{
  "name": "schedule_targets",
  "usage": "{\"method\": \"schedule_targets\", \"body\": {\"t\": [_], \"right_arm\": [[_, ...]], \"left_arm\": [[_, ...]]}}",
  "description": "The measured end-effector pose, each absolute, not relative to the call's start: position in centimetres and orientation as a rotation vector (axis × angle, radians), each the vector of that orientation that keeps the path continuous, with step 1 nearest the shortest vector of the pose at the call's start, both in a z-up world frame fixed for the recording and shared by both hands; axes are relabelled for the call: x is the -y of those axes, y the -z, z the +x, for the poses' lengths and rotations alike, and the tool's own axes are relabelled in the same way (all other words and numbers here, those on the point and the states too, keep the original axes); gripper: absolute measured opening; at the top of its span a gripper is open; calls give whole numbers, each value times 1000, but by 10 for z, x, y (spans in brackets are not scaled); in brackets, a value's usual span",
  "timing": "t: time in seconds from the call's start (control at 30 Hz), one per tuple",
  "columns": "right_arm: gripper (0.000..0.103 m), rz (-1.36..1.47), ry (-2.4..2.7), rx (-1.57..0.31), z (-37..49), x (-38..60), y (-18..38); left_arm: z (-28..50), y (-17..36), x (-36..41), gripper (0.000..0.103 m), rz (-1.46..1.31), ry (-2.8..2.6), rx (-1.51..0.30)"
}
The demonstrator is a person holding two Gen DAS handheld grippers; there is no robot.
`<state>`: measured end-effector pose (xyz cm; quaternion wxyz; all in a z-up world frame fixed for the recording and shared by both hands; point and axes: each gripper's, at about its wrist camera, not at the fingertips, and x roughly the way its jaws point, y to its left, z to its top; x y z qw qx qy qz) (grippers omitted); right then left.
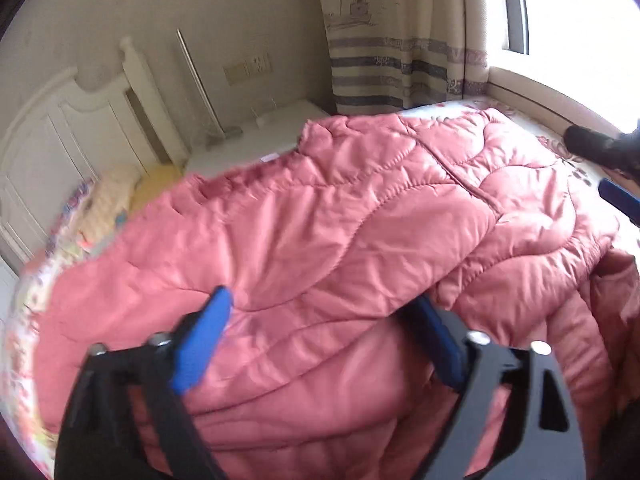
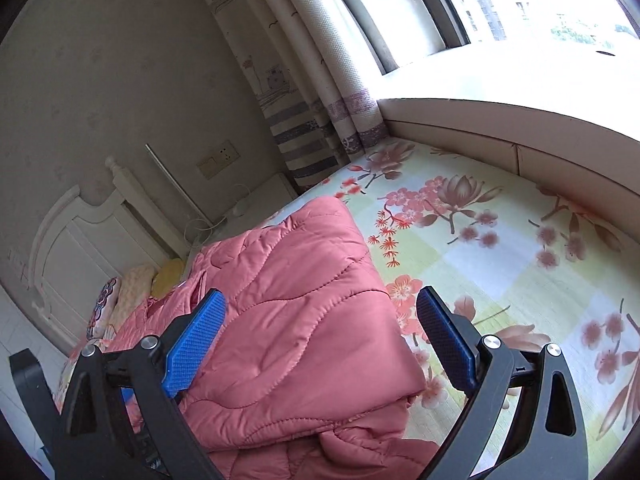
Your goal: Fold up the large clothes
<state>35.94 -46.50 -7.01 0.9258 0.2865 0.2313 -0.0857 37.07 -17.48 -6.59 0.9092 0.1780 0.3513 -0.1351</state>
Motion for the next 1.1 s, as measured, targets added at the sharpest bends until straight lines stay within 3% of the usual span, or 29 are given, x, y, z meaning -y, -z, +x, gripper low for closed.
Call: {"method": "schedule_targets", "body": {"t": [0.1, 0.17, 0.23, 0.43, 0.57, 0.8, 0.9, 1.1], "right_arm": [[93, 565, 169, -468, 358, 462, 69], [93, 557, 164, -454, 356, 459, 68], [93, 546, 154, -442, 355, 458, 67], [92, 480, 96, -422, 356, 442, 58], [83, 347, 25, -401, 358, 404, 33], [76, -160, -119, -634, 397, 281, 36], [76, -147, -116, -778, 415, 279, 66], [79, -63, -136, -789, 418, 294, 77]], "left_arm": [[336, 25, 159, 92, 270, 327, -631], [313, 2, 123, 101, 163, 345, -525], [301, -6, 94, 101, 96, 294, -496], [302, 28, 0, 101, -63, 44, -605], [307, 49, -18, 100, -126, 24, -664], [291, 38, -13, 101, -83, 62, -597], [289, 4, -37, 101, -195, 87, -555], [350, -42, -65, 101, -228, 128, -600]]}}
